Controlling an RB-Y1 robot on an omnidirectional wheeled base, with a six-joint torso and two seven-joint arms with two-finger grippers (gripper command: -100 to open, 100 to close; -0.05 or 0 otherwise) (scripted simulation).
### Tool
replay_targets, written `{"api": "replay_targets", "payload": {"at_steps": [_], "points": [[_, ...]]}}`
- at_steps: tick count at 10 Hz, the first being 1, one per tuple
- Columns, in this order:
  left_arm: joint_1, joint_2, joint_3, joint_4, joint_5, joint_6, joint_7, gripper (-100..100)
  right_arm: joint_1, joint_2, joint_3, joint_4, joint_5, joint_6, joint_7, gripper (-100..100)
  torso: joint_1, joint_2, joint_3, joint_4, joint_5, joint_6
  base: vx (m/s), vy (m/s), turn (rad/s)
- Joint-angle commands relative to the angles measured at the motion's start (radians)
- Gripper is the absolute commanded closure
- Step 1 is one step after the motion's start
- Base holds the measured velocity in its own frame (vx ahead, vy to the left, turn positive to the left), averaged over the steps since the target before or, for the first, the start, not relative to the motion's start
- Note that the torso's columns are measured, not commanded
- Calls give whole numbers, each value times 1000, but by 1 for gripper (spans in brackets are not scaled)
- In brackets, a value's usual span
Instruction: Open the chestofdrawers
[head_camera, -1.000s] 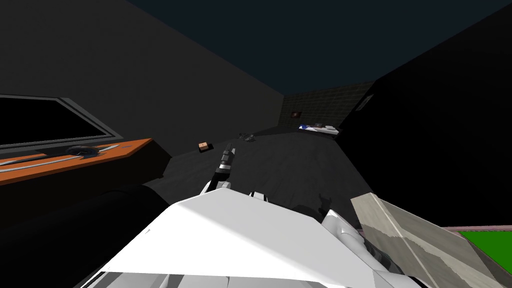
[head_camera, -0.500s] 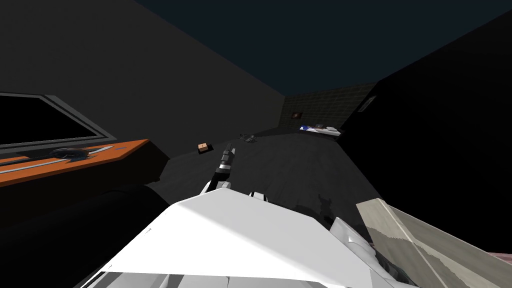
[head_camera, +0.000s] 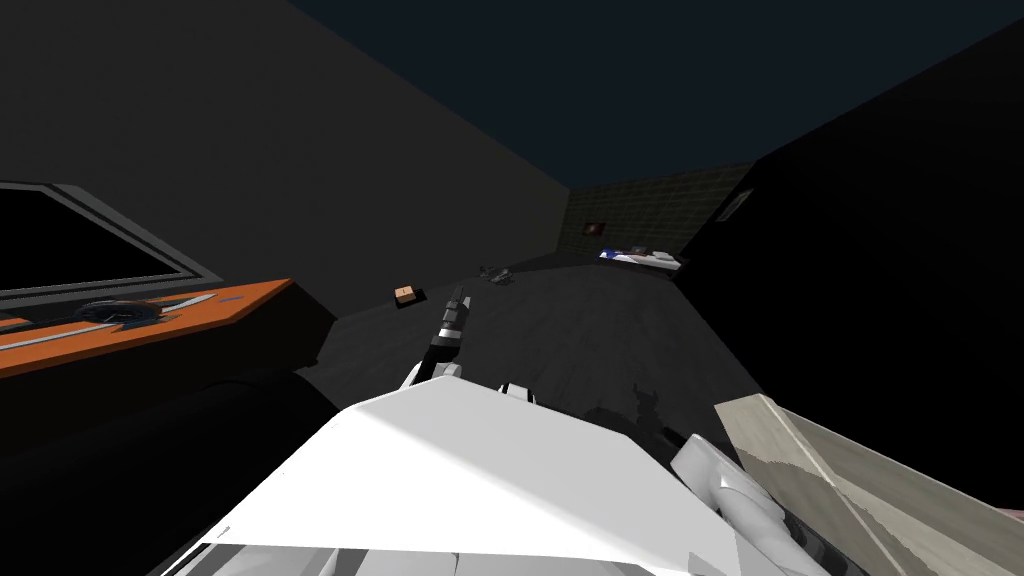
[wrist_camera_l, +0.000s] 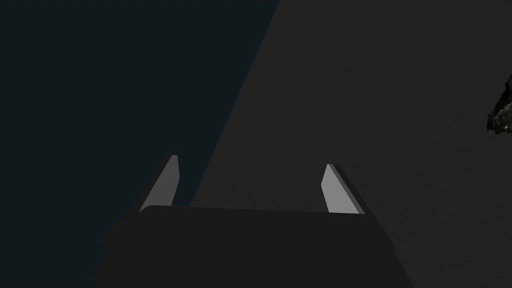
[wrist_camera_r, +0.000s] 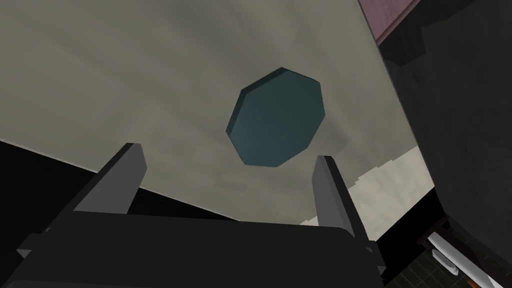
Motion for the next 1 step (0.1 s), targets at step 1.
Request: {"api": "replay_targets", "payload": {"at_steps": [1], "points": [[0,0,0,0,0,0,0,0,-35,-29,-7,49,-14,-34,26,-100,-2,-4,-2,-1,-1,0,-16,34,-24]]}}
